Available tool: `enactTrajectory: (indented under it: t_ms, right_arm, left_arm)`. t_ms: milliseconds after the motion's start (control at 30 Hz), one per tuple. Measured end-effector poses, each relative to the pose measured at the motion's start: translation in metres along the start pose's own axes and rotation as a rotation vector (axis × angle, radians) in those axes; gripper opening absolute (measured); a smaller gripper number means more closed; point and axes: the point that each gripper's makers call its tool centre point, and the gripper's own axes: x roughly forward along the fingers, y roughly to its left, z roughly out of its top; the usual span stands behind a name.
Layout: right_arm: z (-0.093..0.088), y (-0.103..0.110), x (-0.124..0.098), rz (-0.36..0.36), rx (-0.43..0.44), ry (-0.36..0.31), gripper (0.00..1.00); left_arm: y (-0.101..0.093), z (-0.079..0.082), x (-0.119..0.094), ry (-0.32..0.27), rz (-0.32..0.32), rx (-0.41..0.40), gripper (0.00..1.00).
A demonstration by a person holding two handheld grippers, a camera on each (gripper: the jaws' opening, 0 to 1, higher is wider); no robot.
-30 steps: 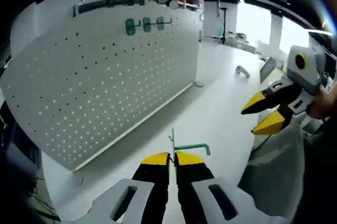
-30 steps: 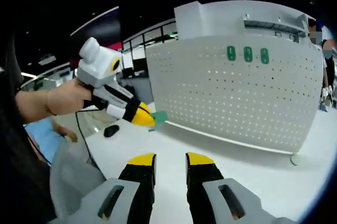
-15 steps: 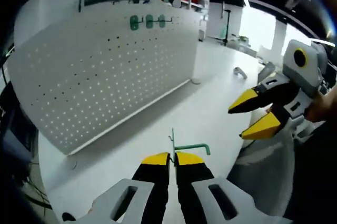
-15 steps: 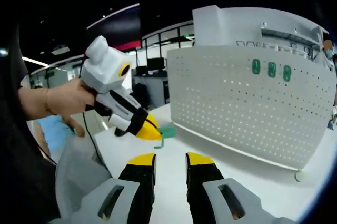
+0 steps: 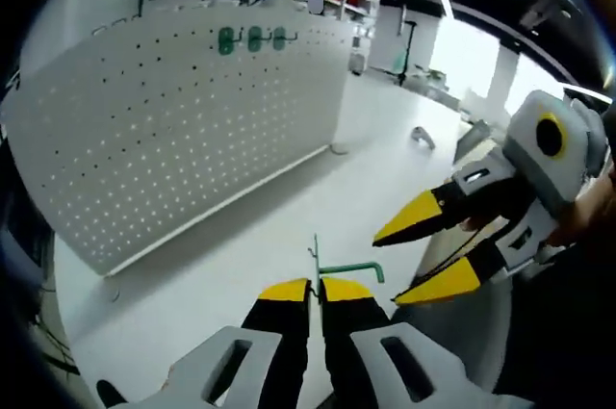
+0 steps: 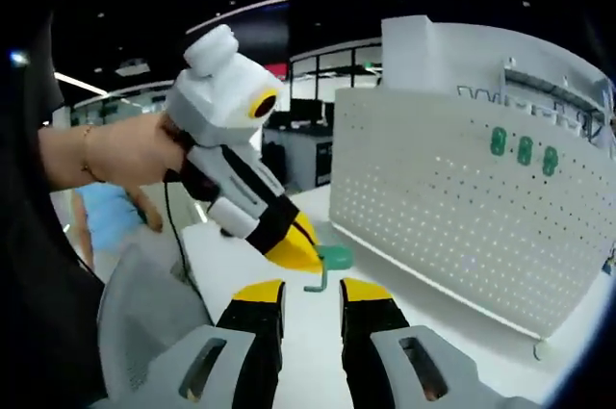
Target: Insert the hook assembly into the mounting plate slot until the hook locks in place.
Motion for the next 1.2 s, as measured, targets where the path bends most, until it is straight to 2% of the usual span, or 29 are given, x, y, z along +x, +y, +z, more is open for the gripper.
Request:
enactTrajectory:
  t_ms: [133, 200, 400, 533, 600, 833, 967, 1067, 1200]
  right_arm:
    - [0.0, 0.002, 0.003, 0.019, 0.007, 0.005, 0.2]
    - [0.0, 0.003, 0.005, 0.029, -0.008, 0.014, 0.2]
    - [-0.002, 0.007, 0.006, 0.052, -0.102, 0.043, 0.19]
    - [-0.003, 0.012, 0.006, 0.07, -0.16, 0.051, 0.17]
    - [-0.007, 0.016, 0.006, 0.089, -0.206, 0.069, 0.16]
    - [-0.009, 0.017, 0.007, 0.109, -0.271, 0.088, 0.1]
    - [-0.008, 0.016, 0.008, 0.112, -0.265, 0.078, 0.08]
    - [-0.003, 0.013, 0.005, 0.1, -0.169, 0.052, 0.07]
    - [-0.002, 0.011, 0.005, 0.093, -0.191, 0.056, 0.06]
  left_arm:
    - [-0.007, 0.001, -0.001, 0.011, -0.036, -0.039, 0.03]
    - [-0.014, -0.003, 0.0, 0.027, -0.081, -0.085, 0.03]
    - [-0.02, -0.012, 0.001, 0.052, -0.13, -0.156, 0.03]
    - [-0.025, -0.016, -0.001, 0.066, -0.19, -0.26, 0.03]
    - [-0.025, -0.018, -0.001, 0.069, -0.202, -0.28, 0.03]
    - [-0.028, -0.023, -0.001, 0.082, -0.217, -0.293, 0.04]
    - [-0.027, -0.024, 0.0, 0.088, -0.242, -0.34, 0.04]
    - [-0.028, -0.021, -0.002, 0.081, -0.271, -0.388, 0.04]
    - [-0.029, -0.02, -0.001, 0.076, -0.285, -0.409, 0.04]
